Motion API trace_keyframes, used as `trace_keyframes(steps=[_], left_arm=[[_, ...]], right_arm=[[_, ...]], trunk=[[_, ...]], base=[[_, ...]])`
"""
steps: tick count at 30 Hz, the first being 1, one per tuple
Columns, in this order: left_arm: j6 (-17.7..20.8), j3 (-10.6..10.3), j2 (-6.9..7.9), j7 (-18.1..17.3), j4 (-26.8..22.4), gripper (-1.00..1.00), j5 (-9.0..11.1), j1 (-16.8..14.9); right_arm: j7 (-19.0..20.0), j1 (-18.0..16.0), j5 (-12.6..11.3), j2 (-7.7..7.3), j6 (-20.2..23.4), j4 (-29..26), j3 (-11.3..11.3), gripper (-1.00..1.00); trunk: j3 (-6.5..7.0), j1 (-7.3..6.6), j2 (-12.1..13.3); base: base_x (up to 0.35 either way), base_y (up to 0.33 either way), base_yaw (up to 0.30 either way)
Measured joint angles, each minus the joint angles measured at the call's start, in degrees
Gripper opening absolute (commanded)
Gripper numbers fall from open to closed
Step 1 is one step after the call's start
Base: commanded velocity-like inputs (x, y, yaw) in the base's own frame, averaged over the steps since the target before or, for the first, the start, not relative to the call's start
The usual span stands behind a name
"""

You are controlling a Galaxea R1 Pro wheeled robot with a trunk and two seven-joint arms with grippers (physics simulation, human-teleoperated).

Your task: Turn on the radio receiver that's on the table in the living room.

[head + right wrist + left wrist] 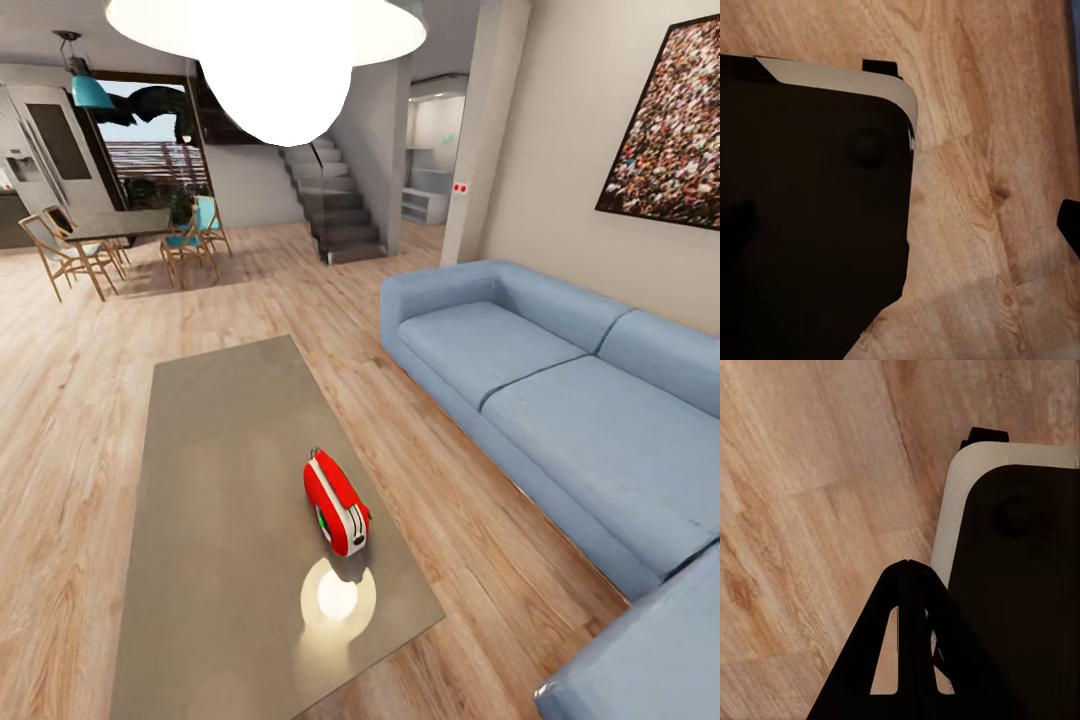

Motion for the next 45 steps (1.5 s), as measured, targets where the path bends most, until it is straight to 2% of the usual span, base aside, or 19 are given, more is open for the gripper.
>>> trace_keyframes(steps=[2,4,9,45], left_arm=[[-0.03,0.07,-0.24,0.00,-0.15,-1.00,-0.02,0.00],[-0.05,0.00,-1.29,0.00,-0.28,-1.00,-0.07,0.00],[-0.05,0.14,-1.83,0.00,-0.28,-1.00,-0.01,0.00],[-0.06,0.20,-1.87,0.00,-0.30,-1.00,-0.01,0.00]], right_arm=[[0.00,0.01,0.00,0.02,0.00,0.00,0.00,1.00],[0.00,0.00,0.00,0.06,0.01,0.00,0.00,1.00],[0.00,-0.01,-0.02,0.08,-0.03,0.00,0.00,1.00],[0.00,-0.01,0.00,0.67,-0.03,0.00,0.00,1.00]], trunk=[[0.18,0.00,0.00],[0.36,0.00,0.00],[0.81,0.00,0.00],[4.05,0.00,0.00]], base=[[0.000,0.000,0.000],[0.000,0.000,0.000],[0.000,0.000,0.000],[0.000,0.000,0.000]])
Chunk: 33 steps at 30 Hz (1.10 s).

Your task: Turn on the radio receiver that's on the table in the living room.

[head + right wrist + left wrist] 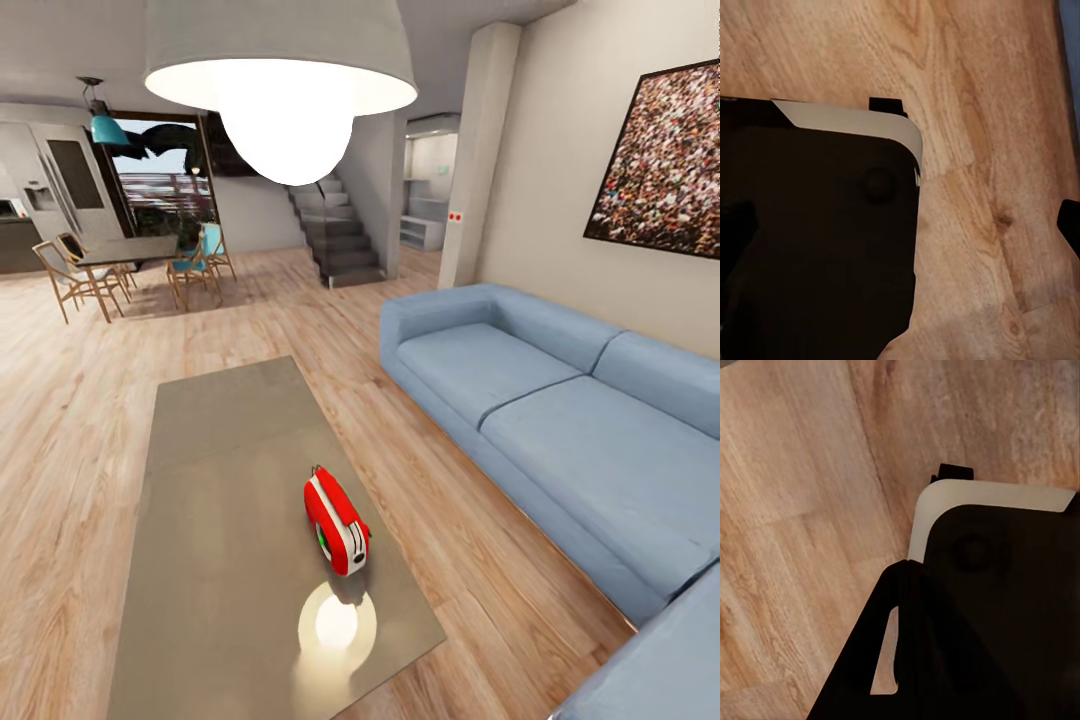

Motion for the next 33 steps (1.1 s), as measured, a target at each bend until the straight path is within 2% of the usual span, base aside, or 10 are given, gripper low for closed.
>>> trace_keyframes(steps=[7,33], left_arm=[[-0.02,0.00,0.00,0.00,0.01,-1.00,0.00,0.00],[-0.03,-0.02,0.00,0.00,0.02,-1.00,0.00,0.00]], right_arm=[[0.00,-0.01,-0.02,-0.11,0.21,0.00,0.09,1.00],[-0.09,-0.02,0.69,-0.96,0.09,-0.09,0.47,1.00]], trunk=[[0.51,0.00,0.00],[0.55,0.00,0.00]], base=[[0.000,0.000,0.000],[0.000,0.000,0.000]])
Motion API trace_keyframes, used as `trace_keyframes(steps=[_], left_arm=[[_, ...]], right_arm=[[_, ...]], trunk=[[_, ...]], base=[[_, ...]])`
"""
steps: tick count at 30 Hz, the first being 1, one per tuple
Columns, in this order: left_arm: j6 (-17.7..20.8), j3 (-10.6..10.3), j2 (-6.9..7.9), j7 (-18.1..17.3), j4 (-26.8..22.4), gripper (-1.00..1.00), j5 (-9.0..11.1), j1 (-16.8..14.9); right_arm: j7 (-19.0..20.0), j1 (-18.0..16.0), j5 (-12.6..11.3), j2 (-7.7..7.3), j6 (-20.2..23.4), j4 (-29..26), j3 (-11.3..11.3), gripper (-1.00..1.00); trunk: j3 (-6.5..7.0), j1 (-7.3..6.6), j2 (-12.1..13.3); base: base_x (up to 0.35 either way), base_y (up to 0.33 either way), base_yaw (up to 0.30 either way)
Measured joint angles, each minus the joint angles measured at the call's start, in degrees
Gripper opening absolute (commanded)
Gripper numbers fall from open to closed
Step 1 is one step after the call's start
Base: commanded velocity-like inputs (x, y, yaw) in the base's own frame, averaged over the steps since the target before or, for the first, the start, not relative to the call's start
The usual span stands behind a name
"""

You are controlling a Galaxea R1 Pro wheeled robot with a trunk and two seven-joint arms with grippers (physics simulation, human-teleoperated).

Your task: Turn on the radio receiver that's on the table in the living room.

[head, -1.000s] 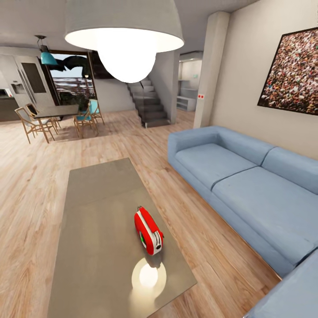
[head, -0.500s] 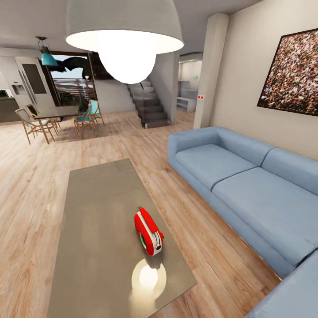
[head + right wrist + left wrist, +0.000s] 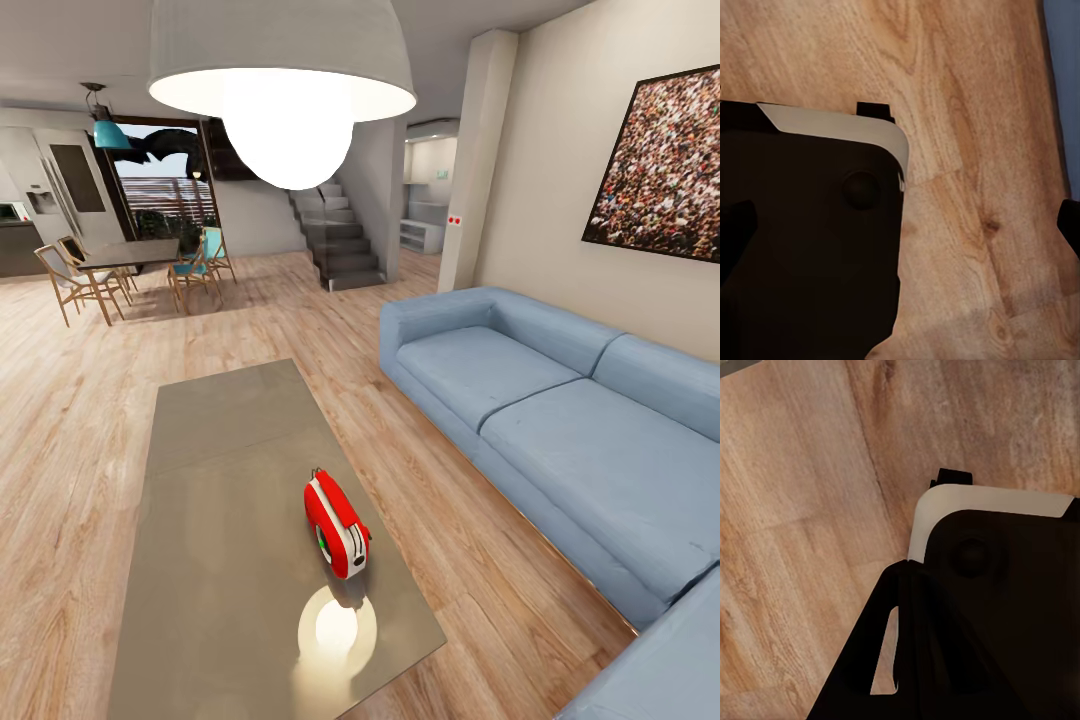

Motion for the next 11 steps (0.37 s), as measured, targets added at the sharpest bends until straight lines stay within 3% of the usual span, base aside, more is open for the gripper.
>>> trace_keyframes(steps=[11], left_arm=[[0.02,0.02,0.00,0.00,-0.03,-1.00,0.00,0.00]], right_arm=[[0.00,0.01,0.01,-0.01,0.00,0.00,-0.03,1.00]], trunk=[[0.00,0.00,0.00]], base=[[0.000,0.000,0.000]])
